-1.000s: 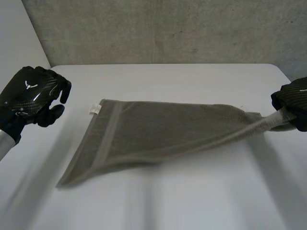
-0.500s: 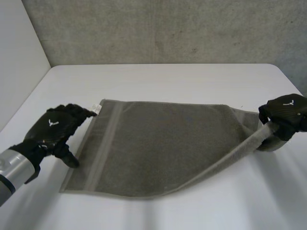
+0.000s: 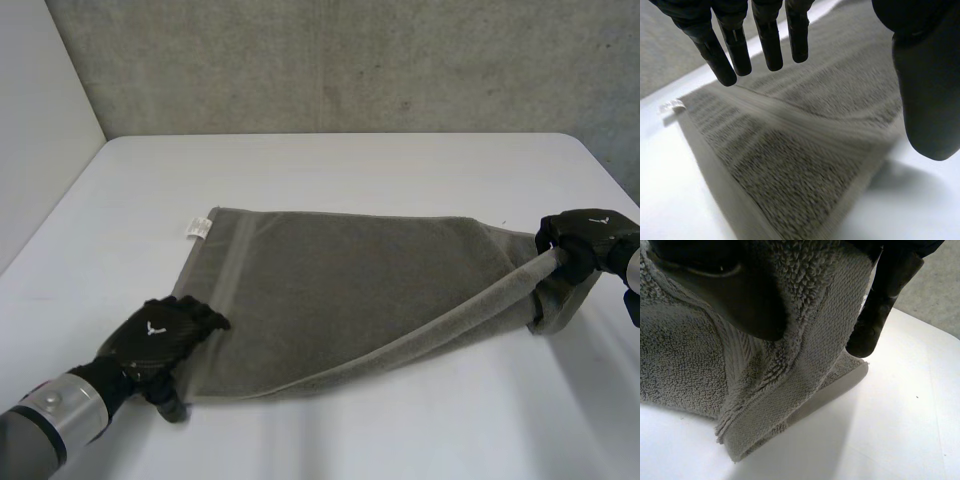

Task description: Fold the towel.

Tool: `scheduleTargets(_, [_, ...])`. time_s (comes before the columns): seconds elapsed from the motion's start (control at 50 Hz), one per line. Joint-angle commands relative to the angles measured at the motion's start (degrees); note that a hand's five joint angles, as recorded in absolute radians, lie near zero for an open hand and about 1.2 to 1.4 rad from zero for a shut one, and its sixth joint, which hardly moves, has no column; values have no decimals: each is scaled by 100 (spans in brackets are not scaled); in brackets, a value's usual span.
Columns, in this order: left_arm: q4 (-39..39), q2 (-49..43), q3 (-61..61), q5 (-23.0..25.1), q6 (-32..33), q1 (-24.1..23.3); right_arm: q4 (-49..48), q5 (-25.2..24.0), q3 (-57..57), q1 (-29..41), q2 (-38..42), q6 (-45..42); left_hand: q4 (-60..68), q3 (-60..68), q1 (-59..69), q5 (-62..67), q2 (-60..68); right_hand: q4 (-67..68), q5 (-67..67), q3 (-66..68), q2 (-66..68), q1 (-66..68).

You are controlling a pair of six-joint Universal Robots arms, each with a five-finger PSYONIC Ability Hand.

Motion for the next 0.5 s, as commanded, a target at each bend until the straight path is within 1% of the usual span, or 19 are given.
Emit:
scheduleTargets(0.02, [33,-457,49,-6,232,-135,-223,101,30,-15,112,71,225,234,213,173,221,313,327,301,370,385])
scheduleTargets(0.04, [33,-458,49,-6,232,-135,-224,102,30,-15,112,71,226,235,214,174,222,313,327,301,370,385])
scheduleTargets(0.08, [50,-633,128,-15,232,-205,-303,303,21,-15,226,89,460,470,448,409,456,313,327,301,370,385])
scheduleTargets(0.16, [50,-730,215,-103,206,-249,-321,462,12,-15,314,89,662,671,649,610,658,313,327,301,370,385])
scheduleTargets(0.26, [59,-810,330,-235,170,-346,-303,480,-14,-15,411,80,1134,1143,1122,1082,1130,313,327,301,370,385])
scheduleTargets(0.3, [59,-836,400,-244,127,-425,-303,480,3,-15,420,72,1737,1746,1724,1685,1733,313,327,301,370,385])
scheduleTargets(0.34, [59,-836,427,-244,92,-460,-303,480,12,-15,420,54,1990,1999,1977,1938,1986,313,327,301,370,385])
scheduleTargets(0.5, [77,-845,576,-244,-207,-504,-294,462,30,-15,420,28,2579,2588,2567,2527,2575,313,327,301,370,385])
